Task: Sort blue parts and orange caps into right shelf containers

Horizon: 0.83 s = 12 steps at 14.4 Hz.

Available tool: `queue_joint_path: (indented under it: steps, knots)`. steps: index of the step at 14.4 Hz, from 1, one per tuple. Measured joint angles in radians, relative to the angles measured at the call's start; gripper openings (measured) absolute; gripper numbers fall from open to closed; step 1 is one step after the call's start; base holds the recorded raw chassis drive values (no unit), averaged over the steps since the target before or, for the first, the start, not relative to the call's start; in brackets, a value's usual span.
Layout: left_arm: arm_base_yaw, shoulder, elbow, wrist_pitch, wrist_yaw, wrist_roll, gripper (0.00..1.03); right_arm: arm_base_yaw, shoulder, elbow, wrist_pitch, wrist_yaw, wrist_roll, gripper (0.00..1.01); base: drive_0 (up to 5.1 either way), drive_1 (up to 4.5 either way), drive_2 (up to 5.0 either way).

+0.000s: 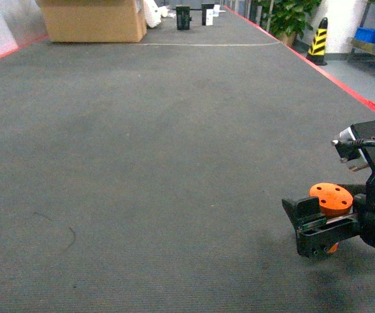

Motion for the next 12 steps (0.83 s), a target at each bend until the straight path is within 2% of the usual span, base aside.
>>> queue_joint_path:
  steps: [4,12]
  knots:
    - [0.000,0.000,0.000,0.000,0.000,0.000,0.45,0.015,0.008,0.011,-0.007,0.014,0.006,0.98,0.0,0.00,0.0]
    - [0.000,0.000,0.000,0.000,0.000,0.000,0.45,0.015,0.012,0.011,-0.006,0.014,0.006,0.98,0.0,0.00,0.0]
